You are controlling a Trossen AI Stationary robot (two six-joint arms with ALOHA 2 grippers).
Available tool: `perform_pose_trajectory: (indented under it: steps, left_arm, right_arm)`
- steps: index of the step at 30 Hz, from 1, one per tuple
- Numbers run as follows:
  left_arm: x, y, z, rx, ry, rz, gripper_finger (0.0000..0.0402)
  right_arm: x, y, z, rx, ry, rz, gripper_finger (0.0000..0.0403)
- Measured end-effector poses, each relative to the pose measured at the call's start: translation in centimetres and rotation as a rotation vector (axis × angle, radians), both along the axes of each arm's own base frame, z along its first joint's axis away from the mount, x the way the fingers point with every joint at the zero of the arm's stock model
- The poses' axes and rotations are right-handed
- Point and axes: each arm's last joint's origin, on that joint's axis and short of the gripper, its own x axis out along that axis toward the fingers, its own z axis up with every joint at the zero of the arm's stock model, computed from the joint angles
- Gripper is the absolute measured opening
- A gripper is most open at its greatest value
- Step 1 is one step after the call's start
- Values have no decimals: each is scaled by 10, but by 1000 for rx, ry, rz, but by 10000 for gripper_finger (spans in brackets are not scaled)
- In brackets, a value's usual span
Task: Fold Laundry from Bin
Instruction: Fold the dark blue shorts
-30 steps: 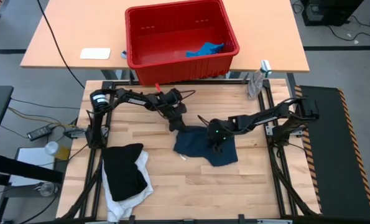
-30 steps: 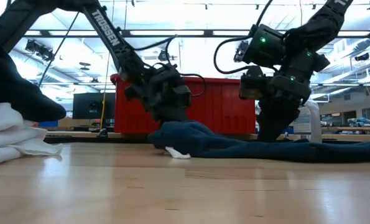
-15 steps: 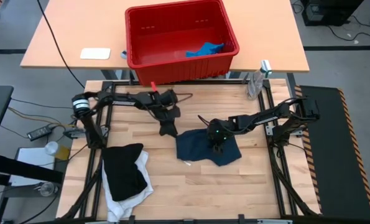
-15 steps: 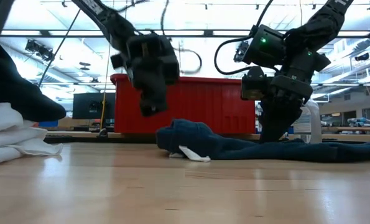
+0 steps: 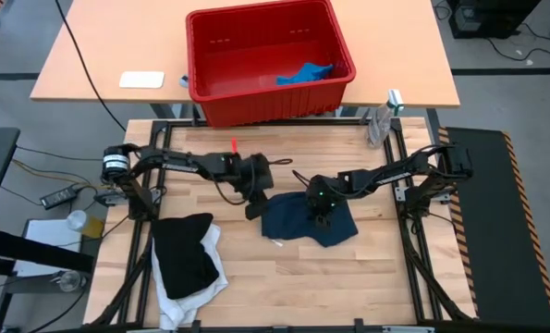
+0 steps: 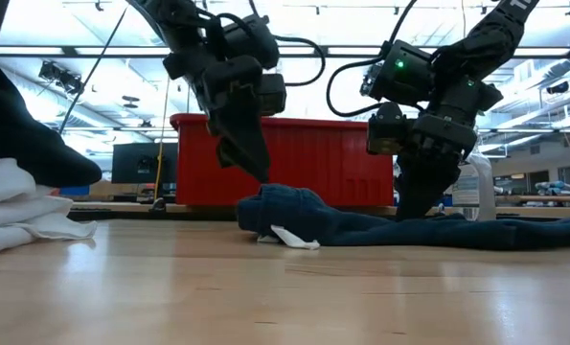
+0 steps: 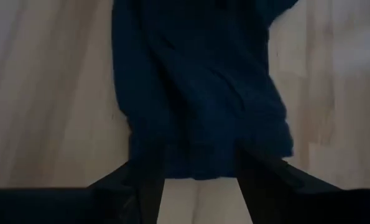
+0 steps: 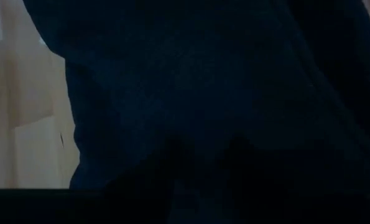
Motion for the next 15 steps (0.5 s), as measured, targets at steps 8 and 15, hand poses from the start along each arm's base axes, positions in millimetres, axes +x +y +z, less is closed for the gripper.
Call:
perform_pose_trajectory:
  steps: [8, 15]
  left_arm:
    - [6, -4, -19, -63, 48, -43, 215]
    - [11, -14, -30, -52, 56, -91, 195]
  right_arm:
    - [0, -1, 0, -25, 2, -3, 168]
    - [0, -1, 0, -28, 2, -5, 168]
